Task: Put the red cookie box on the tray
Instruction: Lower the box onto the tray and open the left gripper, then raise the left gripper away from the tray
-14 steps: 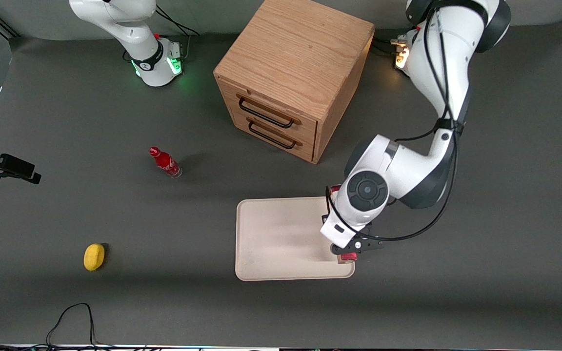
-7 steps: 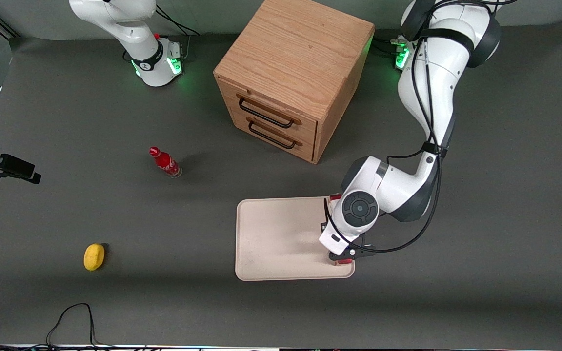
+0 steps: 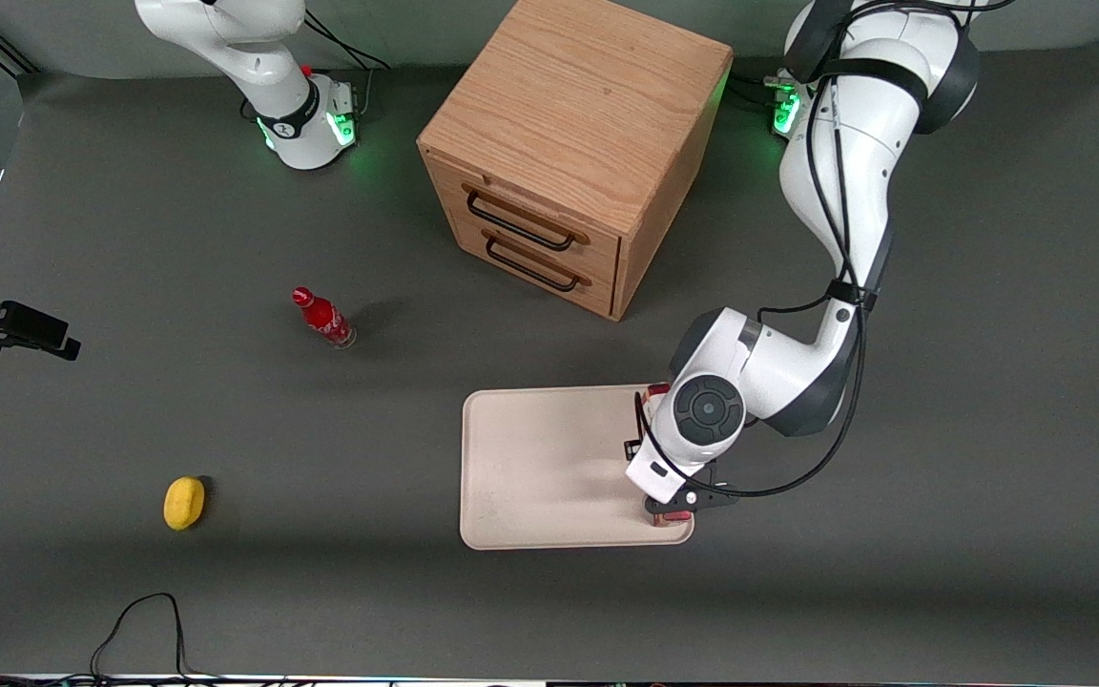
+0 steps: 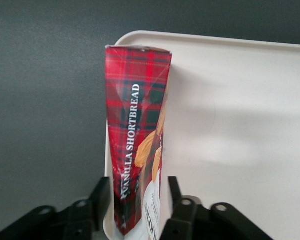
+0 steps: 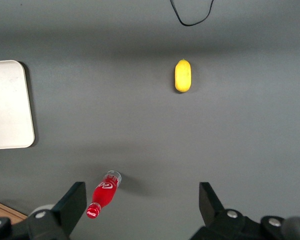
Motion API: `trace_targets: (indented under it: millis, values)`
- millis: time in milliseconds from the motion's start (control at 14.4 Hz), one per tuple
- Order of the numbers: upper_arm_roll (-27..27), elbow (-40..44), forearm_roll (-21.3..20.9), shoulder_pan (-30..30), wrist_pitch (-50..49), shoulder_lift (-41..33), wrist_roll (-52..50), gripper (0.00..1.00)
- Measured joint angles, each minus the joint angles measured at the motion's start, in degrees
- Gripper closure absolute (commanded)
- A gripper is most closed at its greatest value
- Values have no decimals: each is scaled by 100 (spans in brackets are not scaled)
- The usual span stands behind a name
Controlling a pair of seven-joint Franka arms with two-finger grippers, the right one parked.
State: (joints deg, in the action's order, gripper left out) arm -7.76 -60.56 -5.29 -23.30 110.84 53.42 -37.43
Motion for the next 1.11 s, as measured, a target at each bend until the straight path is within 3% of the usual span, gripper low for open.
trace_targets:
  millis: [278,835,1114]
  values:
    - [-5,142,1,5,-892,-522,0,0]
    - [-17,223,3,41,-3055,-2589,-1,0]
    - [14,-536,-5,598,-3280,-3445,600,0]
